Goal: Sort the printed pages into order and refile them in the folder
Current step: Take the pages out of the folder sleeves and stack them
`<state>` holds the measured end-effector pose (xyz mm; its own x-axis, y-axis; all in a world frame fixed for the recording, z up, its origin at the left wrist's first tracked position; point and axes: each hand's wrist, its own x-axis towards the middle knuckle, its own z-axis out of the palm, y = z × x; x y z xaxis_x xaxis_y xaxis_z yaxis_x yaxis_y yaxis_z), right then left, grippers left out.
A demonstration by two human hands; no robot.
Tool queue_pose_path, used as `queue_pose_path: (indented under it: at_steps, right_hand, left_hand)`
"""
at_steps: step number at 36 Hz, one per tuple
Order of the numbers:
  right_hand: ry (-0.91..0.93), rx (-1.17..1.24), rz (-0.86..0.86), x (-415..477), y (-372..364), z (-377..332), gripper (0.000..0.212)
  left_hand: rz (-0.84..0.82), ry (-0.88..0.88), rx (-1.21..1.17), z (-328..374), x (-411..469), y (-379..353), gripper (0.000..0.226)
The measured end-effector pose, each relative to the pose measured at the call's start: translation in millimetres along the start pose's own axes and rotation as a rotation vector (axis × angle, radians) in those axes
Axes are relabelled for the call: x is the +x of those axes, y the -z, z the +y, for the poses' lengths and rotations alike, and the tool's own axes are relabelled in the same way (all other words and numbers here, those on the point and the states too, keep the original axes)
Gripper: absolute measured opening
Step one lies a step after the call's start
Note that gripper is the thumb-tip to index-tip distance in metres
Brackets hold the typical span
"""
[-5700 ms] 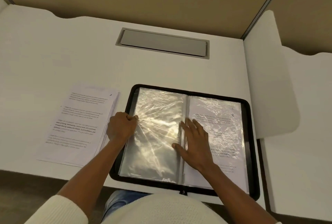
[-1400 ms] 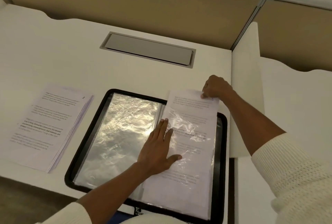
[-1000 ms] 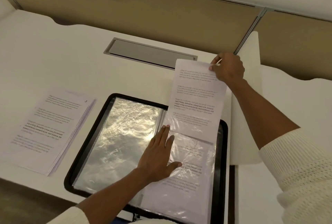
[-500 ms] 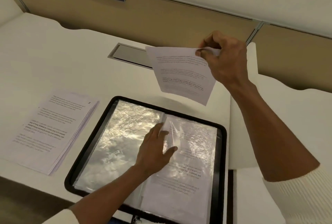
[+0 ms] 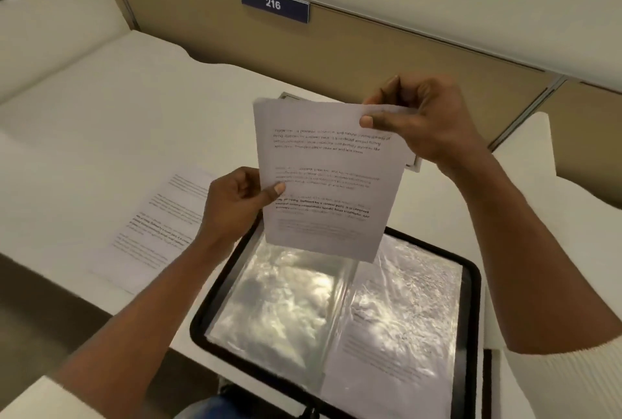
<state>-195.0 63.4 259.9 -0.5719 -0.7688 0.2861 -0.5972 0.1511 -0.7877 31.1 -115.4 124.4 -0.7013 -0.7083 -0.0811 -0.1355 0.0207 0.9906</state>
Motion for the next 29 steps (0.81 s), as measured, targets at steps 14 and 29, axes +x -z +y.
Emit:
queue_pose_path:
  at_steps: [14,29]
  right_hand:
    - [-0.681,0.649,0.117,21,-179,42,0.055]
    - [-0.936,0.626,0.074,-25,-368,43,0.022]
  left_hand:
    - [0.160,0.197,-0.137,-27,16,139,0.021]
    - [0.261,0.250,0.479,-106,78,234,0.015]
